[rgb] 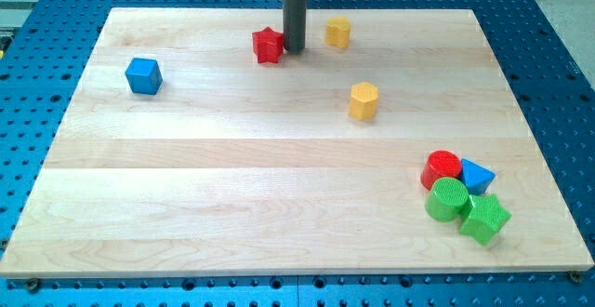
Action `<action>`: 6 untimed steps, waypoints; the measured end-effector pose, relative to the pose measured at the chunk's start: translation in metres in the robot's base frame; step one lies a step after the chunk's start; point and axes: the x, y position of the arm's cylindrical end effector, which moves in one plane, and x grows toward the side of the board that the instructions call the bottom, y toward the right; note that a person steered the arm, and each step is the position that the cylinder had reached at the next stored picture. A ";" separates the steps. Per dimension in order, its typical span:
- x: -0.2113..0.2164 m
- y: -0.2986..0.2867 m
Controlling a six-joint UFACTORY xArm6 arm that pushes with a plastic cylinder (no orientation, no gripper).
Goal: Place the red star diagonally bottom left to the yellow hexagon
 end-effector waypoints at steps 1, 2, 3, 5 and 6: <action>-0.011 -0.036; -0.011 -0.054; 0.080 -0.071; 0.061 -0.117; 0.131 -0.128</action>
